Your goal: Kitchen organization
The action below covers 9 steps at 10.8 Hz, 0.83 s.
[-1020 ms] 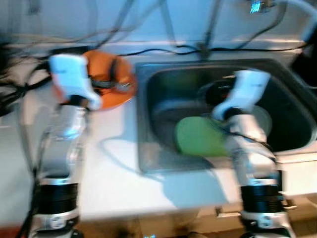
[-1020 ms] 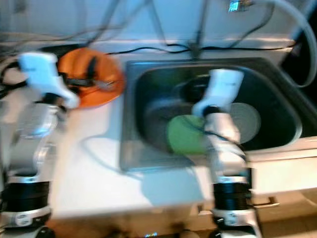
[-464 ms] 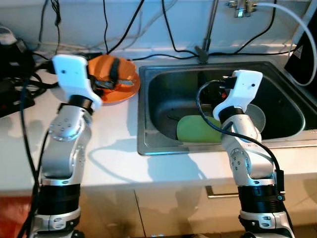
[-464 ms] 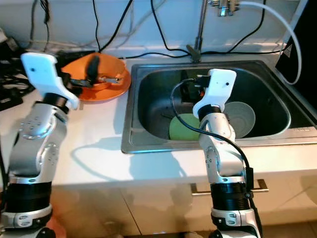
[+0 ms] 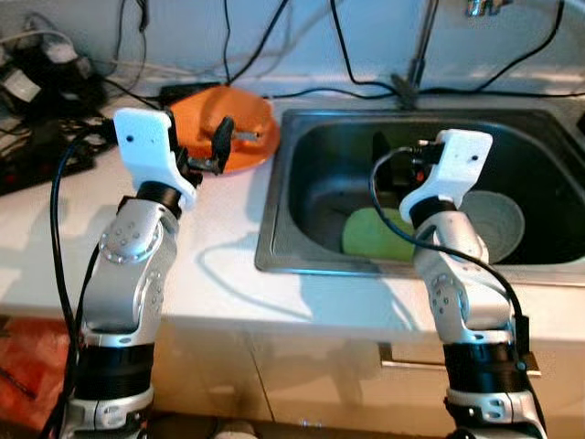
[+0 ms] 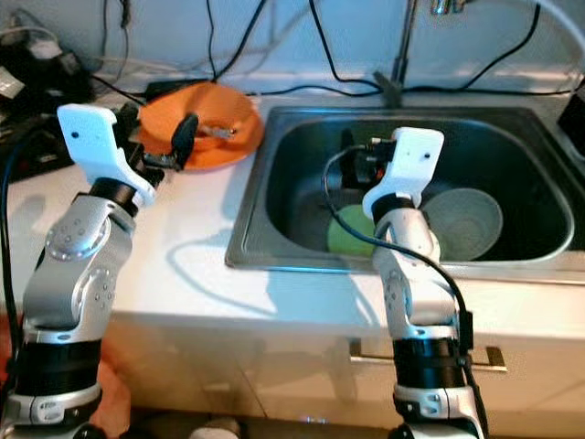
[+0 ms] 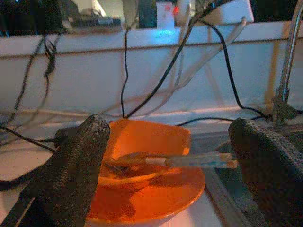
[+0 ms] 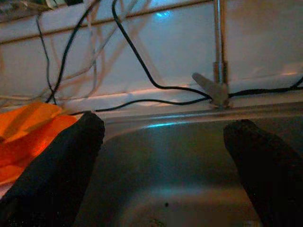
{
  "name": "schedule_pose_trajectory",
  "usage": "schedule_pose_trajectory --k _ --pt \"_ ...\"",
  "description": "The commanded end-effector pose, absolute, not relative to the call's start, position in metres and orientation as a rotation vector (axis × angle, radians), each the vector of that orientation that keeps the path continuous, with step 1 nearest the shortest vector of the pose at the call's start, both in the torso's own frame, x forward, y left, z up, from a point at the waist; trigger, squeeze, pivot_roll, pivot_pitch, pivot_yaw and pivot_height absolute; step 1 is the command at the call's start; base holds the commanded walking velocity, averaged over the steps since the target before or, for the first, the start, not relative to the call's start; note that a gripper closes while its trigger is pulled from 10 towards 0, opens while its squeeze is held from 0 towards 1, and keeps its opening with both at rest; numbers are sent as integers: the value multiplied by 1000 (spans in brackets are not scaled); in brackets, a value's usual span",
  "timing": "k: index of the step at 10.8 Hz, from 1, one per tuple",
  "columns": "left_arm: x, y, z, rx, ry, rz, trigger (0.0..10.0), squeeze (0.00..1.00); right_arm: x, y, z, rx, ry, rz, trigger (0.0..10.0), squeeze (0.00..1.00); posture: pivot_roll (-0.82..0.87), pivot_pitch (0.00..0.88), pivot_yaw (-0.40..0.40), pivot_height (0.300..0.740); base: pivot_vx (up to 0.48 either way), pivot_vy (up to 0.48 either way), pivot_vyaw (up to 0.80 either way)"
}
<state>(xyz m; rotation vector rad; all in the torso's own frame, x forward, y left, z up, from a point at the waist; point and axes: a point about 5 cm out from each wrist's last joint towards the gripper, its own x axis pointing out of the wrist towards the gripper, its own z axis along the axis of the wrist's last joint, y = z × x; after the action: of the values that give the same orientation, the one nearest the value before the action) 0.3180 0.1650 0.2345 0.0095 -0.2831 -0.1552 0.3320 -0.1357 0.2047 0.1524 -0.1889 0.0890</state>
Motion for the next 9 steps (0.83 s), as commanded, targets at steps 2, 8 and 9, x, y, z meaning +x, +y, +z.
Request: schedule_pose_trajectory --k 2,8,9 --pt "319 173 238 -3 -283 -117 10000 0 332 -132 209 151 -198 109 10000 0 136 66 34 740 0 0 0" --pt "333 163 220 -38 -157 -184 10000 0 329 -119 209 121 -160 211 10000 0 124 74 27 740 0 0 0" --pt "340 158 217 -24 -126 -212 10000 0 326 -114 208 123 -133 251 10000 0 116 82 28 740 0 0 0"
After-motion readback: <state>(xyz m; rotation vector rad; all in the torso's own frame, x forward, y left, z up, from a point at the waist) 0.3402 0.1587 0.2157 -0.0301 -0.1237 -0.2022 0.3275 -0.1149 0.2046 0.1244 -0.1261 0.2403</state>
